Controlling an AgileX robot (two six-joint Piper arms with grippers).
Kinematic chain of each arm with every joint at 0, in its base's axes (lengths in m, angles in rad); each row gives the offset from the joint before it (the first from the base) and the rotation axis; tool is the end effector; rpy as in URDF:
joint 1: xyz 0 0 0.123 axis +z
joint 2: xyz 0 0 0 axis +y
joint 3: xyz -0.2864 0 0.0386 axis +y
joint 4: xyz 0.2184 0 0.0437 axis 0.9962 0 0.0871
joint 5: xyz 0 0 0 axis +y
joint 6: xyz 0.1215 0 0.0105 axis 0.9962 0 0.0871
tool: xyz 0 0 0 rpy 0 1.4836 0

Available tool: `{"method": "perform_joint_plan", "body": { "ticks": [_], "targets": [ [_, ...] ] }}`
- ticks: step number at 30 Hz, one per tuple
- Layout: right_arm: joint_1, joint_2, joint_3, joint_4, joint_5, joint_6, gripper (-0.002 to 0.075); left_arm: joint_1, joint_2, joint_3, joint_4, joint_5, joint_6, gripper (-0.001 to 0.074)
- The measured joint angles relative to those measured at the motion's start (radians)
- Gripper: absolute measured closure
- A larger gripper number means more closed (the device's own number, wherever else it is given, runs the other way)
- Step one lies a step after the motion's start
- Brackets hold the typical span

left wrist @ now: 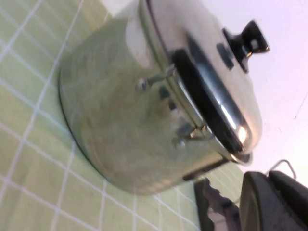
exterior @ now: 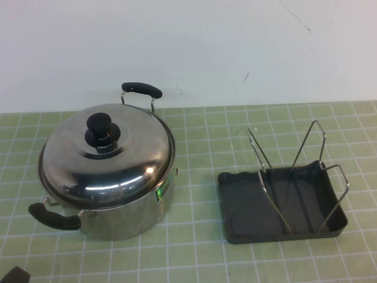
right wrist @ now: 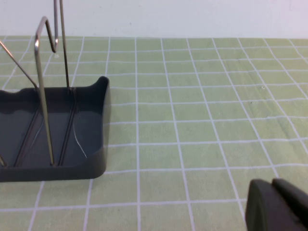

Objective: Put pot lid on rack

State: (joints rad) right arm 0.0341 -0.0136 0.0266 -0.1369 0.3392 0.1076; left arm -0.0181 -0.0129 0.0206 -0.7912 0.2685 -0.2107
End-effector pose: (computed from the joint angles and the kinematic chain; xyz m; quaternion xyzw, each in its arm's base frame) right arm 0.0498 -0.0039 0.1669 -0.0083 0.7933 -0.0142 0.6086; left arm 0.0504 -0.0240 0.1865 -0.2886 0.6866 -0.3806 0.5481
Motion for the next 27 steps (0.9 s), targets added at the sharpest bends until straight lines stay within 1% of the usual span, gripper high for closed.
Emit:
{"method": "perform_joint_plan", "body": {
  "ticks": [6,11,14,18,20,22,24,25,26,27],
  "targets": [
    [0.000,0.000,0.000,0.000,0.000,0.000,0.0727,0.000,0.000,0.000,0.018,-0.056,0.077,0.0737],
    [0.000,0.000,0.000,0.000,0.000,-0.002,0.0727,0.000,0.005,-0.002,0.027,-0.074,0.237,0.0737],
    [0.000,0.000,0.000,-0.001,0.000,-0.002,0.0727,0.000,0.077,-0.045,0.045,-0.068,0.322,0.0737],
    [0.000,0.000,0.000,-0.001,0.000,-0.002,0.0727,0.000,0.225,-0.157,0.065,-0.082,0.473,0.0737],
    [0.000,0.000,0.000,-0.001,0.000,-0.002,0.0727,0.000,0.299,-0.218,0.133,-0.094,0.506,0.0737],
    [0.000,0.000,0.000,-0.001,0.000,-0.002,0.0727,0.000,0.400,-0.305,0.284,-0.118,0.453,0.0737],
    [0.000,0.000,0.000,-0.001,0.000,0.000,0.0727,0.000,0.487,-0.371,0.494,-0.153,0.310,0.0729],
    [0.000,0.000,0.000,-0.001,0.000,0.003,0.0727,-0.002,0.521,-0.392,0.587,-0.176,0.211,0.0717],
    [0.000,0.000,0.000,-0.001,0.000,0.008,0.0727,-0.002,0.570,-0.418,0.729,-0.218,0.093,0.0694],
    [0.000,0.000,0.000,-0.001,0.000,0.010,0.0727,-0.005,0.602,-0.430,0.824,-0.251,-0.022,0.0663]
  ]
}}
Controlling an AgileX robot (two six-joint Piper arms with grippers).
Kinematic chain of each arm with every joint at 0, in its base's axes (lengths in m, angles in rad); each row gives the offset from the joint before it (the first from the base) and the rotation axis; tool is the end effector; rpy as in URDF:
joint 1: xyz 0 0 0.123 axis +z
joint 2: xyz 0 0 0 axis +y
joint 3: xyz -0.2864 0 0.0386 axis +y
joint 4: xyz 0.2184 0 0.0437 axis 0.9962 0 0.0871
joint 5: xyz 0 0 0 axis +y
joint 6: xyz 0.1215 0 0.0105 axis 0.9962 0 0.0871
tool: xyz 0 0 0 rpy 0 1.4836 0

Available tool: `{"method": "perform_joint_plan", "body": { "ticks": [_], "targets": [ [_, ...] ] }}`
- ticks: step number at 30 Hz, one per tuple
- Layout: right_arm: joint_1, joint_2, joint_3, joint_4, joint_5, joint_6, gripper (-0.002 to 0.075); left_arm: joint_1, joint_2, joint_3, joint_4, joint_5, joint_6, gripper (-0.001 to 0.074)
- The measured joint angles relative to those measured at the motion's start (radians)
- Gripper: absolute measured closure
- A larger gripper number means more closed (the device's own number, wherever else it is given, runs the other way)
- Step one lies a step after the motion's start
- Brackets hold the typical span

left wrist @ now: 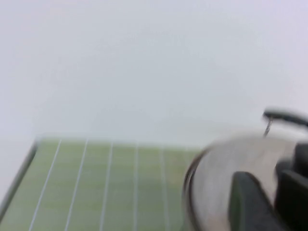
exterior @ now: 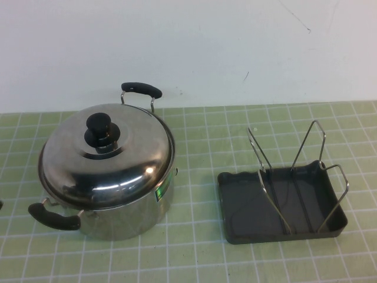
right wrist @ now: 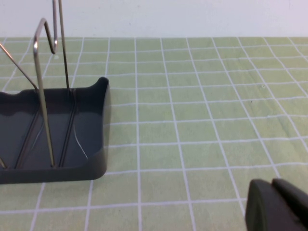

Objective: Put pot lid on rack
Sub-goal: Open the pot

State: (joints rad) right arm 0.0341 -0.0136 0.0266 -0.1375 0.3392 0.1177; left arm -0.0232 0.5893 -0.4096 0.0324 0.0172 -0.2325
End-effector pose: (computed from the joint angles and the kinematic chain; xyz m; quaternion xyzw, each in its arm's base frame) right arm 0.0498 -0.0039 0.1669 -0.0044 0.7933 -0.0114 0.6087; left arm 0.1272 -0.0029 0.3048 -0.0660 0.7419 -0.0741 0.6631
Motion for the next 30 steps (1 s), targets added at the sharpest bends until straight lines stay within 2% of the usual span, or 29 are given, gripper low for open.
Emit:
{"method": "perform_joint_plan", "body": {
  "ticks": [3,5,8,11,16,19,27,30],
  "targets": [
    [0.000,0.000,0.000,0.000,0.000,0.004,0.0727,-0.019,0.106,-0.018,0.353,-0.208,-0.275,0.0516],
    [0.000,0.000,0.000,0.000,0.000,0.006,0.0727,-0.029,0.178,-0.026,0.491,-0.367,-0.343,0.0389],
    [0.000,0.000,0.000,-0.002,0.000,0.007,0.0727,-0.036,0.316,-0.036,0.577,-0.535,-0.375,0.0237],
    [0.000,0.000,0.000,-0.002,0.000,0.007,0.0727,-0.036,0.453,-0.038,0.556,-0.662,-0.333,0.0165],
    [0.000,0.000,0.000,-0.002,0.000,0.007,0.0727,-0.036,0.690,-0.044,0.457,-0.938,-0.175,0.0147],
    [0.000,0.000,0.000,-0.002,0.000,0.010,0.0727,-0.036,0.827,-0.077,0.418,-1.047,-0.142,0.0153],
    [0.000,0.000,0.000,-0.002,0.000,0.010,0.0727,-0.036,1.078,-0.217,0.464,-1.110,-0.146,0.0160],
    [0.000,0.000,0.000,-0.002,0.000,0.010,0.0727,-0.036,1.111,-0.245,0.473,-1.125,-0.161,0.0192]
  ]
}}
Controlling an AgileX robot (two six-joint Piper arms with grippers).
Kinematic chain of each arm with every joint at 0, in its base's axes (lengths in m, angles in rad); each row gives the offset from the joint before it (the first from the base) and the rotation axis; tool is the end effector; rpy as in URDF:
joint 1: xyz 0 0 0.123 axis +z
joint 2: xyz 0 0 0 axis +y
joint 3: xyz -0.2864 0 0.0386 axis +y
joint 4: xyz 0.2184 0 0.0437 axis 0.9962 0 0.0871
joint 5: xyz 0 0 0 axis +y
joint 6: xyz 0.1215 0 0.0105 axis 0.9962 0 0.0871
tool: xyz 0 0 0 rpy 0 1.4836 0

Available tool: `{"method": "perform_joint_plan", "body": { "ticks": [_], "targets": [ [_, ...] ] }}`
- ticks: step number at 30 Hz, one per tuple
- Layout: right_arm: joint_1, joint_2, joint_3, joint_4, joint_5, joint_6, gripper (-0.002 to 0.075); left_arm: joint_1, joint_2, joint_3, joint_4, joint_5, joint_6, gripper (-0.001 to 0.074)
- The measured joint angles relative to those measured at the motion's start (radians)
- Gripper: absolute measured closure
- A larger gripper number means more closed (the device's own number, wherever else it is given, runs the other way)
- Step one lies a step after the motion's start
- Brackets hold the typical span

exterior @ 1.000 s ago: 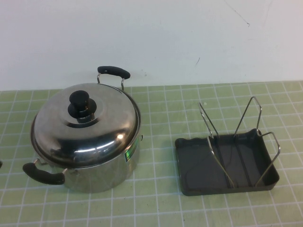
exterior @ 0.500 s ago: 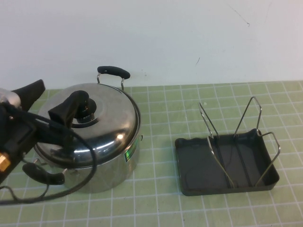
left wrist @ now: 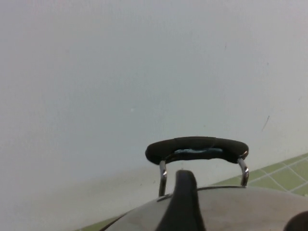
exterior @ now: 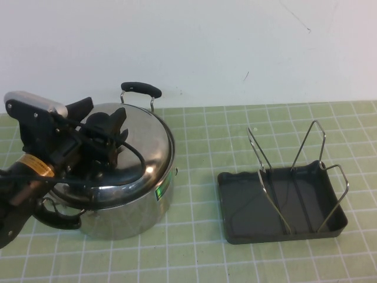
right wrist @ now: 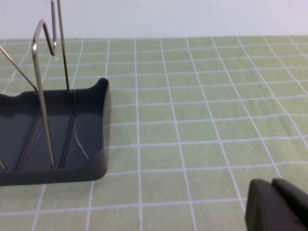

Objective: Put pot lid on rack
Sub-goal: Open the pot

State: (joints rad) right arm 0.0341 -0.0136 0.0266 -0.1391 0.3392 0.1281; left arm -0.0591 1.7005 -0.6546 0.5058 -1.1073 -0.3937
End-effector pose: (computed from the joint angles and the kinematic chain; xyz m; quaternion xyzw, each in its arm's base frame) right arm 0.0498 -0.0039 0.1669 -0.0007 0.7933 -0.0089 0.6087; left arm 0.3283 -0.0723 0.2450 0.1340 0.6635 -0.2244 0.7011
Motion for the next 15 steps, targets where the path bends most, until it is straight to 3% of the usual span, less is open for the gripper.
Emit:
{"method": "perform_joint_plan", "body": {
  "ticks": [5,9,15],
  "targets": [
    [0.000,0.000,0.000,0.000,0.000,0.000,0.0727,-0.002,0.009,-0.006,0.053,-0.042,0.008,0.0427],
    [0.000,0.000,0.000,0.000,0.000,0.000,0.0727,-0.002,0.009,-0.008,0.089,-0.044,-0.013,0.0426],
    [0.000,0.000,0.000,0.000,0.000,0.002,0.0727,0.001,-0.091,-0.007,0.221,-0.014,-0.251,0.0426]
  ]
}}
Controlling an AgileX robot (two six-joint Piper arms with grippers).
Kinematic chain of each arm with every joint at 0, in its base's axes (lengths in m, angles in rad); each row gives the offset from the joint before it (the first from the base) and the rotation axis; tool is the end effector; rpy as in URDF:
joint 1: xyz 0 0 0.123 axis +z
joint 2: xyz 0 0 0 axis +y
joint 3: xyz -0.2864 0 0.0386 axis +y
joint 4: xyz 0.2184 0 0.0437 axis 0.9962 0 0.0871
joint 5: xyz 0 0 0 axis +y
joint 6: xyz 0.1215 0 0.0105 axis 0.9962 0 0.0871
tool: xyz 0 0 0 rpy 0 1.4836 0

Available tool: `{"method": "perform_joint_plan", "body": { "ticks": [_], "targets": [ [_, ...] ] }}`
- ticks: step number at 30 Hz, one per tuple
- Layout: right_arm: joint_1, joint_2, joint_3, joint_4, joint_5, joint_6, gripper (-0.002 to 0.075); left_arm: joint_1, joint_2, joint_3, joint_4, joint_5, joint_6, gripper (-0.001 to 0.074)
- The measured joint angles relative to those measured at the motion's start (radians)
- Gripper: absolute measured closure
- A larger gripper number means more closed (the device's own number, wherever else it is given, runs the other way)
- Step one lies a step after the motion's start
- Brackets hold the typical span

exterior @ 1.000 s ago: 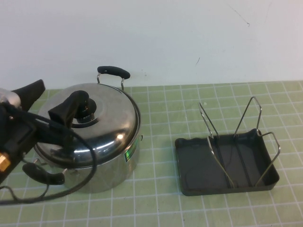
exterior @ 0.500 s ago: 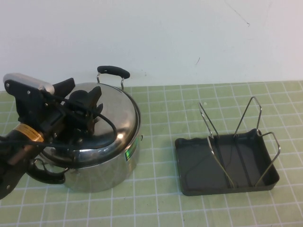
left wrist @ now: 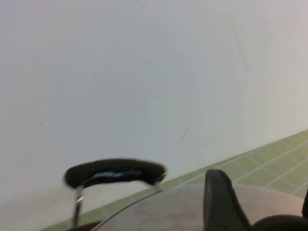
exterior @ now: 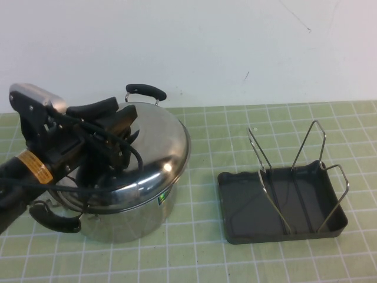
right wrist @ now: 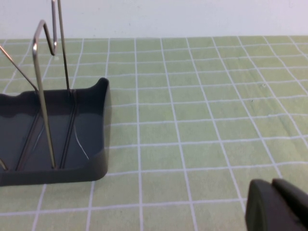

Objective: Put pot lid on rack
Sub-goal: Open the pot, then hand over the pot lid

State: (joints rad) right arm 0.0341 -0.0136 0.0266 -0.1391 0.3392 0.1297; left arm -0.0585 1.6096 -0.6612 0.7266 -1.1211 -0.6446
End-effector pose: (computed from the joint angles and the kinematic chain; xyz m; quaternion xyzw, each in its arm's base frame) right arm 0.0498 -0.0039 0.1669 -0.0001 0.7933 -0.0084 0.6087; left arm 0.3046 -0.0909 0.2689 0.1685 0.6459 -0.3233 0.6707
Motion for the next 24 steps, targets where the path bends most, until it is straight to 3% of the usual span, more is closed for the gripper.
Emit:
{"method": "perform_joint_plan", "body": {
  "ticks": [4,10,16,24],
  "targets": [
    [0.000,0.000,0.000,0.040,-0.017,0.033,0.0727,0.000,-0.135,0.002,0.103,0.000,-0.124,0.0426],
    [0.000,0.000,0.002,0.541,-0.111,0.297,0.0727,0.000,-0.328,0.002,0.155,-0.021,-0.290,0.0427],
    [0.000,0.000,0.002,0.512,-0.136,0.060,0.0727,0.000,-0.391,0.002,0.275,-0.034,-0.519,0.0427],
    [0.000,0.000,0.002,0.592,-0.153,-0.030,0.0727,0.000,-0.391,0.004,0.367,-0.032,-0.571,0.0427]
  ]
}}
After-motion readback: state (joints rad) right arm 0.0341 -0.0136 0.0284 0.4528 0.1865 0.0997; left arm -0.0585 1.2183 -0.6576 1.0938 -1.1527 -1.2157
